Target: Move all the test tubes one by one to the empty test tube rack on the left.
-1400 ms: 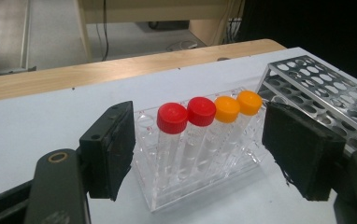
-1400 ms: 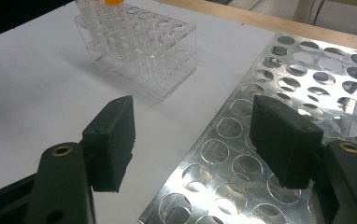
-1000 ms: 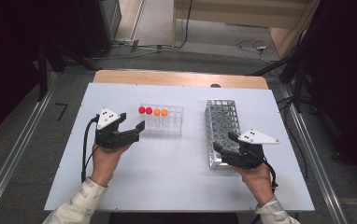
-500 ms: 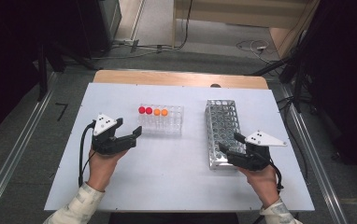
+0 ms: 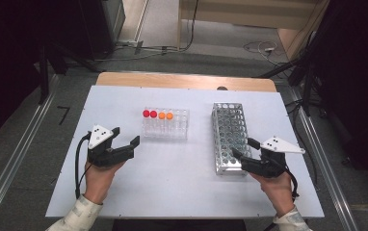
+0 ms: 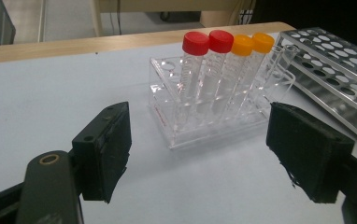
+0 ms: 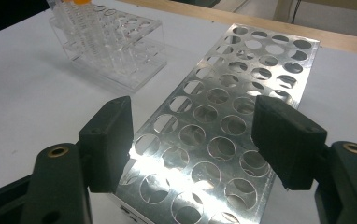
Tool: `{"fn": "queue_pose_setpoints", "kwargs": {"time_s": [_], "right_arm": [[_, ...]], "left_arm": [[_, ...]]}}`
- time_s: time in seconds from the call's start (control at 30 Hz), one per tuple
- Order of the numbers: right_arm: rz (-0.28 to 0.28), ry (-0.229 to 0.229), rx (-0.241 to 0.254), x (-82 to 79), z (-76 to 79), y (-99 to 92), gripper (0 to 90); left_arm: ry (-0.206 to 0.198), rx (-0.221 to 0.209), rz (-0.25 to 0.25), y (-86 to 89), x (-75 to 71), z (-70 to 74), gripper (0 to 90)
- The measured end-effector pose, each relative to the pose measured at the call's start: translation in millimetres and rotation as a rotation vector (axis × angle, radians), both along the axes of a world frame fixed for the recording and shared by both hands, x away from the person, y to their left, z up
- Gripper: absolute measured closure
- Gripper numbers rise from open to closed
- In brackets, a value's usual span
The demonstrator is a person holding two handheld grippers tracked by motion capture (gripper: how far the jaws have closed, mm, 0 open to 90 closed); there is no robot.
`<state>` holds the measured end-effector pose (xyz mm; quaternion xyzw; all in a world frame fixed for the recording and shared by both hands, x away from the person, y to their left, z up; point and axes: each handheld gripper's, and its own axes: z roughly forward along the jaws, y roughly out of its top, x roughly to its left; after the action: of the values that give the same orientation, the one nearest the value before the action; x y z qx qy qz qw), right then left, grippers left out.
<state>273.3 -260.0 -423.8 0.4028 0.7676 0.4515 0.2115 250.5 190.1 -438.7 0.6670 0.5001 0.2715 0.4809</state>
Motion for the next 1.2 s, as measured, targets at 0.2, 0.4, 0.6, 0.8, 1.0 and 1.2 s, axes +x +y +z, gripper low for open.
{"fn": "queue_pose_setpoints", "kwargs": {"time_s": [0.2, 0.4, 0.6, 0.8, 1.0, 1.2], "right_arm": [[-0.010, -0.003, 0.005, -1.7, 0.6, -5.9, 27.9], [-0.021, -0.002, 0.010, -2.6, 0.3, -12.0, 27.8], [-0.034, -0.001, 0.010, -3.8, 0.3, -17.3, 27.7], [-0.044, -0.001, 0.013, -4.9, -0.3, -23.2, 27.5], [-0.059, -0.004, 0.014, -6.2, -0.9, -30.1, 27.5], [-0.076, -0.005, 0.013, -8.5, -1.7, -37.7, 27.4]], "left_arm": [[-0.001, -0.009, 0.014, 9.2, -7.1, -1.6, 22.2], [-0.002, -0.013, 0.025, 17.6, -13.7, -2.1, 22.1], [-0.001, -0.013, 0.037, 23.6, -18.6, -3.8, 21.1], [0.007, -0.011, 0.044, 28.1, -21.8, -6.3, 20.2], [0.016, -0.011, 0.048, 31.7, -24.8, -7.5, 18.8], [0.015, -0.008, 0.058, 34.4, -28.7, -8.9, 18.7]]}}
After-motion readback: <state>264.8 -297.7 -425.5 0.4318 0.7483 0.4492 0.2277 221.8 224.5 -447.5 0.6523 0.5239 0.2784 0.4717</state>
